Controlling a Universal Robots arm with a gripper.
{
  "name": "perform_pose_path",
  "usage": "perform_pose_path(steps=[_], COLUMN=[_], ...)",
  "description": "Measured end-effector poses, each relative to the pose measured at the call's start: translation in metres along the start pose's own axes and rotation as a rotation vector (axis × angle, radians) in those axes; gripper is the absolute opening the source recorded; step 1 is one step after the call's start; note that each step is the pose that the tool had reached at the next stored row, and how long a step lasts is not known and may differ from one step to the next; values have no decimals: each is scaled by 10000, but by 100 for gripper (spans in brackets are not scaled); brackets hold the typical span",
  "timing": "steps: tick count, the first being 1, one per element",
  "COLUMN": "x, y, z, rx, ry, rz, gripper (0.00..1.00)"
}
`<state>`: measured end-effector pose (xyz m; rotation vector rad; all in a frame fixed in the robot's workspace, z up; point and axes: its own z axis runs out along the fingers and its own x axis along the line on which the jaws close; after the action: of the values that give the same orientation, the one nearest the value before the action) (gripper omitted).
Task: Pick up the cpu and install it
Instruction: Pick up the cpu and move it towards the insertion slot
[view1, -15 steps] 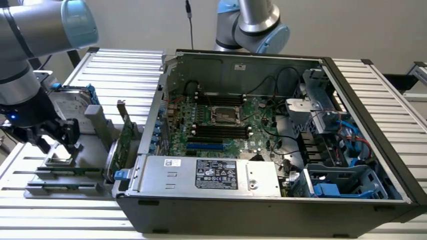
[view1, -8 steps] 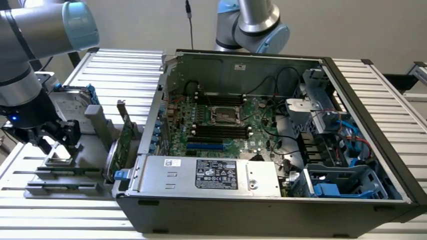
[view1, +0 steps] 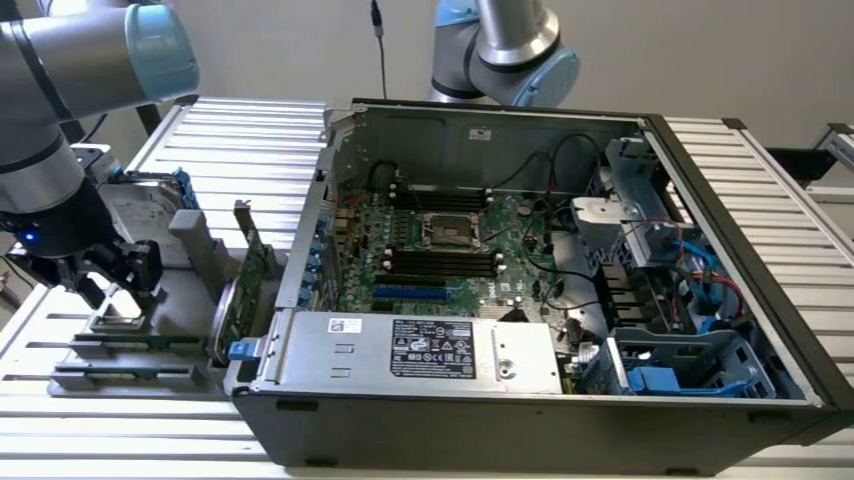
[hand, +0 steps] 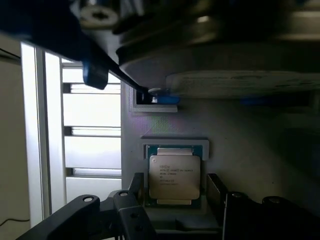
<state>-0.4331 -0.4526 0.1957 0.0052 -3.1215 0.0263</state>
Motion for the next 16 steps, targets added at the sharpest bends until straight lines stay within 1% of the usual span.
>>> perform_pose_path(steps=[2,10,16], x=[1,2,18], y=[1,15,20], z=[2,17,26], rx=[1,0,1], ry=[-32,-193,-200], rz=[6,49,80], gripper=[62,62,62])
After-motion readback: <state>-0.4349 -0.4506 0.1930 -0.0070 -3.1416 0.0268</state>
